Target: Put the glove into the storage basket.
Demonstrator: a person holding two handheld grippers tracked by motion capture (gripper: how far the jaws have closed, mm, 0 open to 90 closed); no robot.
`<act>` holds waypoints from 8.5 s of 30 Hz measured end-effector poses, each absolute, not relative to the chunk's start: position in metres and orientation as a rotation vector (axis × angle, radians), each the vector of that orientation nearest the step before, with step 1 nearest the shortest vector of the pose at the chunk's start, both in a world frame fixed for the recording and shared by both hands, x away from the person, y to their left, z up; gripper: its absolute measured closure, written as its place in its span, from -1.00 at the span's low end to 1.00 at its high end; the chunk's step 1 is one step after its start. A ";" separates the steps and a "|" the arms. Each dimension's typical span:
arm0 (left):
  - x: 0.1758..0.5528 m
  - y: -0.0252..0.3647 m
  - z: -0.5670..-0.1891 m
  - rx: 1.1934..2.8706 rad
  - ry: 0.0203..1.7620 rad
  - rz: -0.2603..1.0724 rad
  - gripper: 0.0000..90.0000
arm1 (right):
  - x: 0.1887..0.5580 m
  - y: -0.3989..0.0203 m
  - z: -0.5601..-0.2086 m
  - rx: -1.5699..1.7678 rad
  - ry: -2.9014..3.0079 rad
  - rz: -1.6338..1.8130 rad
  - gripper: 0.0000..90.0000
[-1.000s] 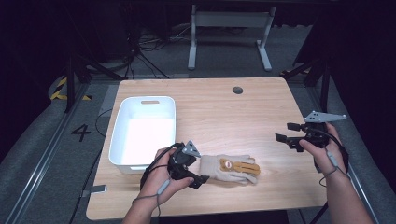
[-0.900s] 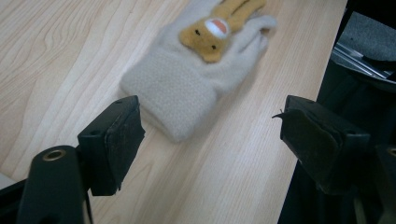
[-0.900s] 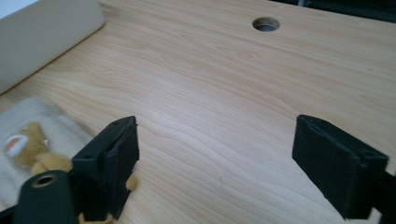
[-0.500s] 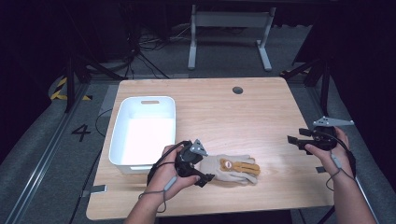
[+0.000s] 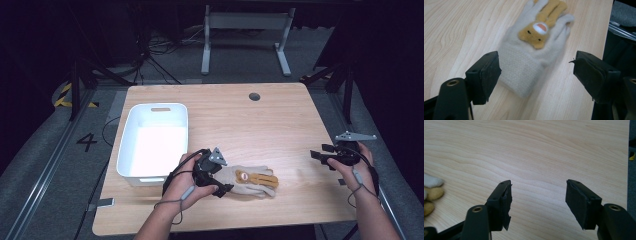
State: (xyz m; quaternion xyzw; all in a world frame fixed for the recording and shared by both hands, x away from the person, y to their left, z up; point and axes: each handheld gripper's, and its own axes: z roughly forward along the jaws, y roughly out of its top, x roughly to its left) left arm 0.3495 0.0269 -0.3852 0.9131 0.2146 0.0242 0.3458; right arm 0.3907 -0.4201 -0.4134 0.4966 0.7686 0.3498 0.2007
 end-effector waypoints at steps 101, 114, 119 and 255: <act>0.380 -0.057 -0.434 2.755 0.227 0.020 0.49 | 0.383 -0.418 -0.417 1.357 2.212 1.076 -0.19; 0.383 -0.048 -0.422 2.620 0.351 -0.078 0.60 | 0.384 -0.420 -0.418 1.368 2.205 1.085 -0.18; 0.382 -0.044 -0.410 2.572 0.405 -0.113 0.60 | 0.384 -0.421 -0.418 1.365 2.206 1.088 -0.18; 0.460 0.159 -0.346 1.813 1.948 0.115 0.57 | 0.401 -0.388 -0.420 1.286 2.289 1.003 0.08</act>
